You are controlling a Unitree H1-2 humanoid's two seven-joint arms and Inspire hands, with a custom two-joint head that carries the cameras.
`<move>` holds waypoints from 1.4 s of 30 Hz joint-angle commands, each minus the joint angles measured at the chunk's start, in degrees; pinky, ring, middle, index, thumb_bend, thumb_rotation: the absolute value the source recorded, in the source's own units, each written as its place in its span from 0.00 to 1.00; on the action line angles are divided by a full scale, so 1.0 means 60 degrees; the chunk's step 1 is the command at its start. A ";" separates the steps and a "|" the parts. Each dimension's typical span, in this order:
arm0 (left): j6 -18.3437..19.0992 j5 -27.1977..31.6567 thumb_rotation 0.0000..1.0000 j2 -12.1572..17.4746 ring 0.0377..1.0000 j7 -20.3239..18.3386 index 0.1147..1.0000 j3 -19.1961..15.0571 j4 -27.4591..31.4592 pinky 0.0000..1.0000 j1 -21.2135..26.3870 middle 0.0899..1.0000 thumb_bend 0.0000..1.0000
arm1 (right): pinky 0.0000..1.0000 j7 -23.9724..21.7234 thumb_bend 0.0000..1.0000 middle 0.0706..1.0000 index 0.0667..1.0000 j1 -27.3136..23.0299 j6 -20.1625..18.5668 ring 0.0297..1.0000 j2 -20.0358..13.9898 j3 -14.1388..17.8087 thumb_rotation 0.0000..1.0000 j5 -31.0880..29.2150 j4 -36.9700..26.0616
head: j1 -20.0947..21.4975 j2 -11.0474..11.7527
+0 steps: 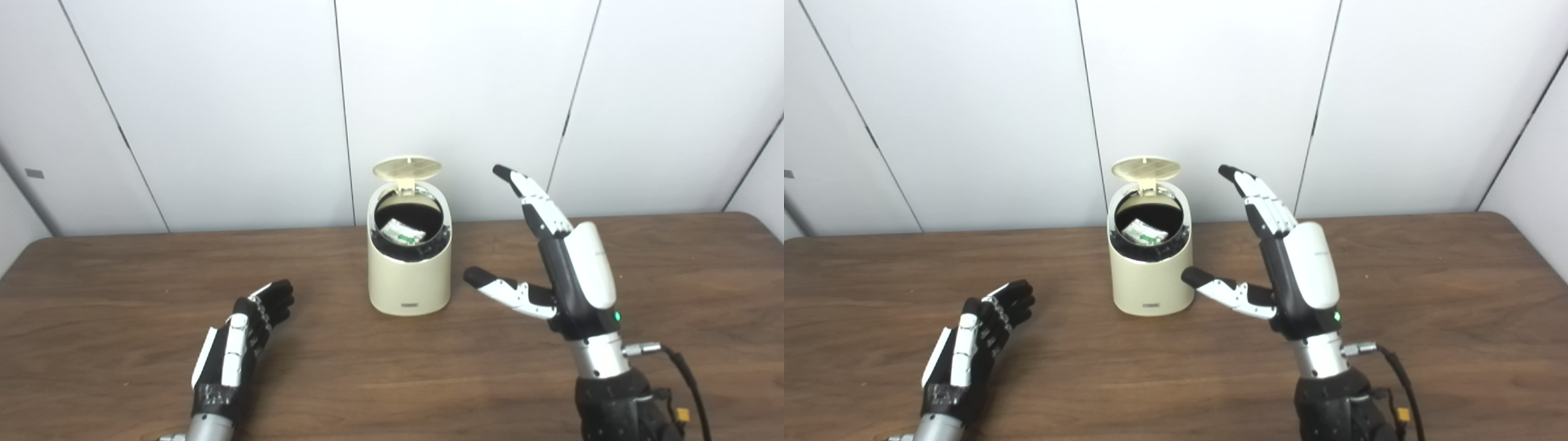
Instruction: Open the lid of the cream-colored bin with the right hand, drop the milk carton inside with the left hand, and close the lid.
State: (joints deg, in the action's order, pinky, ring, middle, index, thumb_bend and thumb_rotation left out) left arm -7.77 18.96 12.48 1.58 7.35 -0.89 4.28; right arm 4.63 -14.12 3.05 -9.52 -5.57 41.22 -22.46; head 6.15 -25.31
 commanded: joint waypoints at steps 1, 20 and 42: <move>-0.0362 0.0066 0.97 -0.0213 0.82 -0.0452 0.79 -0.0165 -0.0051 0.83 0.0099 0.82 0.63 | 0.85 -0.0885 0.69 0.92 0.92 -0.1091 -0.0625 0.93 -0.0106 0.0040 0.98 0.0226 -0.0810 | 0.0035 -0.0012; -0.0710 -0.0185 0.86 -0.1322 0.80 -0.1728 0.76 -0.1252 -0.0785 0.82 -0.0133 0.79 0.78 | 0.78 -0.3155 0.64 0.82 0.80 -0.4148 -0.2304 0.90 -0.0606 -0.0330 0.78 0.1126 0.0396 | 0.0018 -0.0101; -0.0446 -0.0250 0.85 -0.1567 0.80 -0.1939 0.75 -0.1483 -0.0578 0.82 -0.0109 0.79 0.78 | 0.87 -0.5644 0.74 0.83 0.79 -0.5923 -0.2970 0.89 -0.1178 -0.1744 0.84 0.1001 0.2385 | -0.0053 -0.0121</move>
State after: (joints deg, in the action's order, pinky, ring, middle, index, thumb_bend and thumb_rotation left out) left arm -10.23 16.49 4.14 -9.44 -1.87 -2.93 5.02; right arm -29.86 -46.27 -15.17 -16.55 -16.37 47.41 -6.51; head 5.80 -26.02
